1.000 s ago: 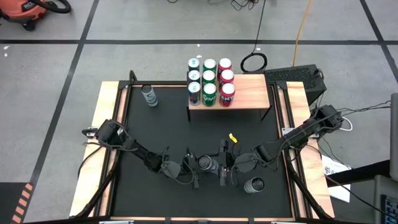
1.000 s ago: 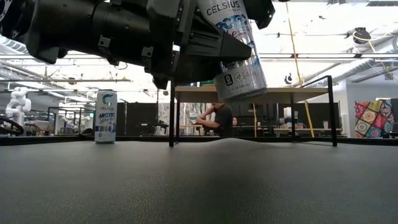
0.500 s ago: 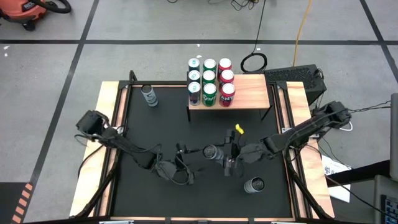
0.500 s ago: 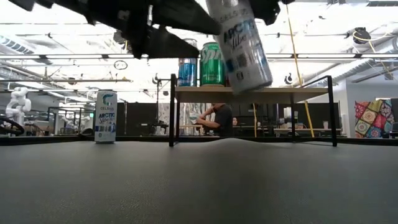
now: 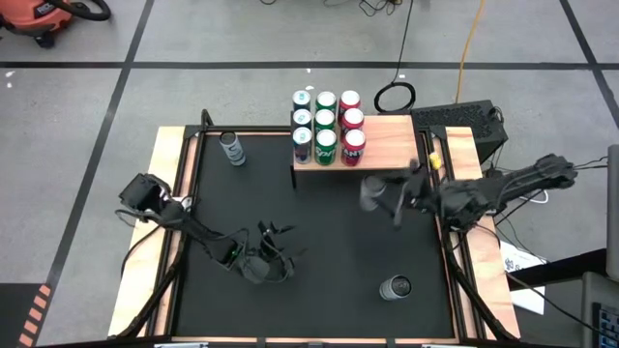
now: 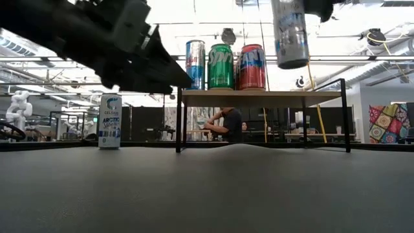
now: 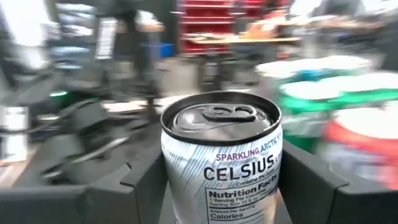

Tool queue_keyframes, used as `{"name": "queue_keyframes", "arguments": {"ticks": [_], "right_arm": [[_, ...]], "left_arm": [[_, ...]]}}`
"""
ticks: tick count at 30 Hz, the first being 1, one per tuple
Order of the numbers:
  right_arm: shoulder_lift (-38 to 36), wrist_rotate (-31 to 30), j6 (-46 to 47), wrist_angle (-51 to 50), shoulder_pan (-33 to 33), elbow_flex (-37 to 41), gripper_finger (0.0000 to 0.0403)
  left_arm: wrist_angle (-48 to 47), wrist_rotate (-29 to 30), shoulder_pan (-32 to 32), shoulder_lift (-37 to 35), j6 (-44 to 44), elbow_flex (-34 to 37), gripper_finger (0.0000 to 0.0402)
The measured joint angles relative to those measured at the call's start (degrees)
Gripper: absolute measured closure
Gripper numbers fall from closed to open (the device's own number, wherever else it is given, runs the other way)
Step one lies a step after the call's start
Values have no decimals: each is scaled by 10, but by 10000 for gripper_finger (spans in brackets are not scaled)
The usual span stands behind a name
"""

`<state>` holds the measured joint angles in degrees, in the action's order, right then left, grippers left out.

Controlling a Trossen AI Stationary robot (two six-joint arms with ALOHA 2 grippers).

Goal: Place canned beverage on shelf
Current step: Put the bottom left white blue soda can on the shelf

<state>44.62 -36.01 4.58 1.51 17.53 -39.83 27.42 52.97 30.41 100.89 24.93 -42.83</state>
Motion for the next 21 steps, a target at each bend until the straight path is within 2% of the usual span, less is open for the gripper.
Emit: {"name": "queue_keyframes", "arguments": {"ticks": [3,7,13,21], "right_arm": [[-52,-48,-40,-66,-27,-29,166],[-97,-41,-79,-102,-84,-60,166],[-119,32,-106,-95,-199,-63,165],[-43,153,-87,-57,-369,-63,165]], "left_arm": [[17,-6,-17,10,2,2,36],[31,-9,-38,15,-3,2,36],[62,-73,-71,15,-30,2,36],[82,-96,-86,15,-42,2,36]]}}
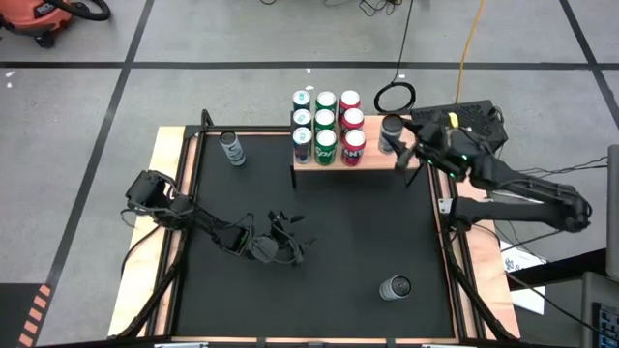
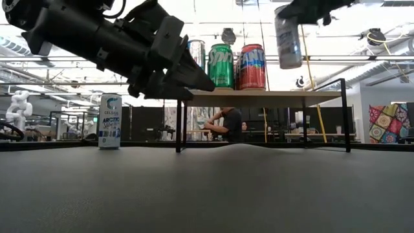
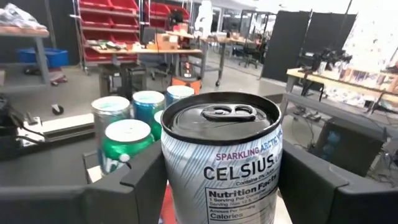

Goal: Place canned beverage on shelf
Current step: Put the bottom left white blue soda can on the shelf

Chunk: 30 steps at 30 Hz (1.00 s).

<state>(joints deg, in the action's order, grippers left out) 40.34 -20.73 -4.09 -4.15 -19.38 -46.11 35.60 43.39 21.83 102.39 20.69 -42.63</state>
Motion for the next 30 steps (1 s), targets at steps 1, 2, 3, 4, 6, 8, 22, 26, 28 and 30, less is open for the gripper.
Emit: {"name": "queue_keyframes", "arguments": {"ticks": [1,2,3,4,6,8,22,26,28,30], "right_arm": [[11,22,2,8,-22,0,165],[23,41,4,18,-46,0,165],[34,63,4,25,-69,0,165],[44,83,2,29,-93,0,165],[66,111,5,27,-139,0,165],[87,159,13,31,-188,0,165],[226,412,57,164,-355,0,165],[243,436,52,189,-365,0,165],[249,455,53,201,-366,0,165],[253,464,50,210,-366,0,165]], "left_arm": [[-1,-3,0,0,-3,0,36],[-1,-3,0,0,-3,0,36],[-1,-5,0,0,-5,0,36],[-2,-8,0,0,-5,0,36],[-6,-14,0,0,-5,0,36],[-15,-14,1,0,-4,0,36],[-41,-14,6,0,15,0,36],[-58,-14,6,0,19,0,36],[-66,-14,6,0,30,0,36],[-70,-14,6,0,30,0,36]]}}
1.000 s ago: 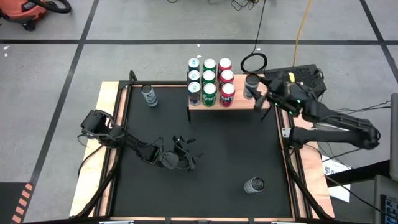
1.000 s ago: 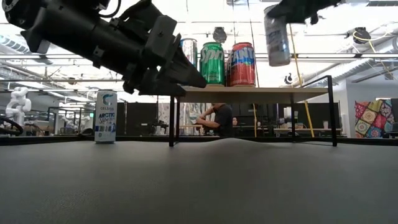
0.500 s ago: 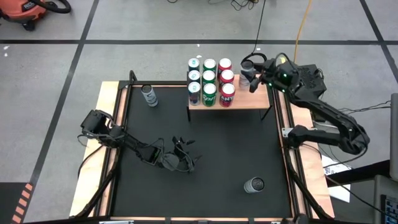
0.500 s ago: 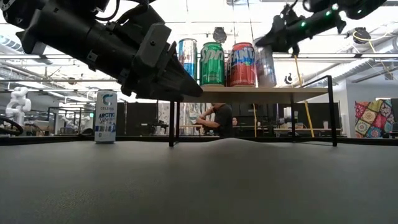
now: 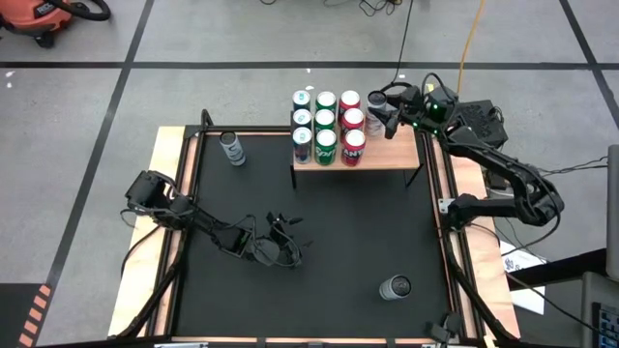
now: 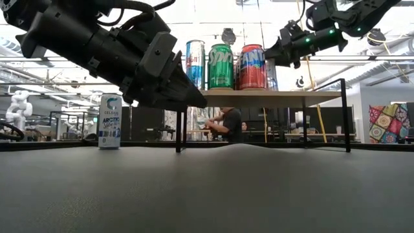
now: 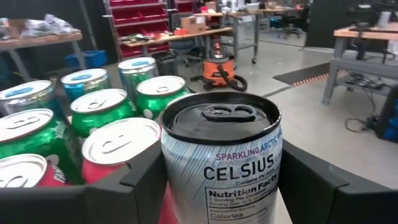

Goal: Place canned beverage on shelf
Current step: Put the bottom left white blue soda can on the shelf, then put the bottom white blue soda can on the shelf aligned with the other white blue soda can

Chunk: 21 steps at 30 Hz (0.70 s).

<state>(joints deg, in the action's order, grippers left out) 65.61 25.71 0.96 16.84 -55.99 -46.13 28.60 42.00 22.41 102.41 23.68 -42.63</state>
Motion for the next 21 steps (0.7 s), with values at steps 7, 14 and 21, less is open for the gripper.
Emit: {"name": "queue_keyframes", "arguments": {"ticks": [7,14,21], "right_arm": [[15,1,-6,7,-3,-1,157],[7,-1,-3,16,-3,0,101],[-39,-17,-5,18,-3,0,73]], "left_arm": [[-4,0,0,0,0,0,36],[-7,2,0,0,0,0,36],[-7,2,0,0,0,0,36]]}}
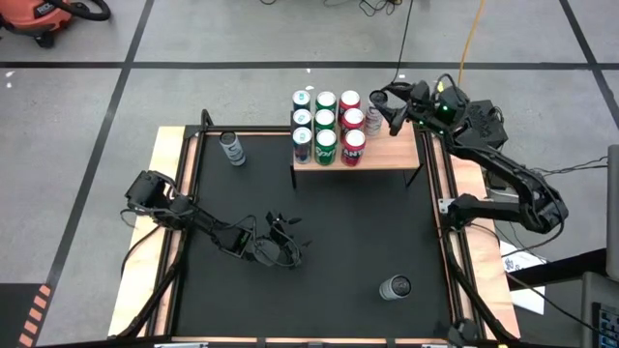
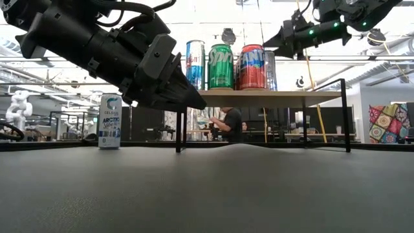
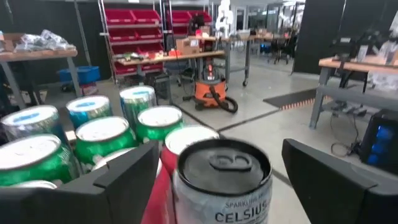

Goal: Place canned beverage on shelf
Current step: Put the bottom white blue soda can on the shelf aligned with the other white blue soda can

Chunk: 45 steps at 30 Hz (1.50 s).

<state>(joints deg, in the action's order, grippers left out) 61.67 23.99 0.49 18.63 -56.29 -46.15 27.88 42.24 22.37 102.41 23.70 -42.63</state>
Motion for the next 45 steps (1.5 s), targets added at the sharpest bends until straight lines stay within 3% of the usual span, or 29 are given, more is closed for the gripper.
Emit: {"name": "queue_keyframes", "arguments": {"ticks": [4,7,10,16,21,27,37,41,45], "right_arm": [[-56,1,30,-30,3,0,74],[-112,-10,9,-106,24,0,80],[-168,-59,-26,-186,63,0,86],[-278,-63,-5,-297,143,0,90],[-308,-103,29,-440,223,6,90],[-316,-153,87,-511,341,44,90],[-313,-210,193,-479,542,81,90],[-311,-213,247,-396,638,147,90],[-298,-314,287,-276,726,225,90]], "left_arm": [[0,0,2,0,0,0,36],[-1,2,6,0,0,0,36],[-1,23,6,0,0,0,36],[5,32,-2,0,0,0,36],[25,32,-12,2,-1,0,36],[134,12,-17,32,-48,0,36],[161,-32,-25,53,-76,0,36],[154,-49,-20,53,-75,0,36],[123,-52,-11,53,-47,0,36]]}}
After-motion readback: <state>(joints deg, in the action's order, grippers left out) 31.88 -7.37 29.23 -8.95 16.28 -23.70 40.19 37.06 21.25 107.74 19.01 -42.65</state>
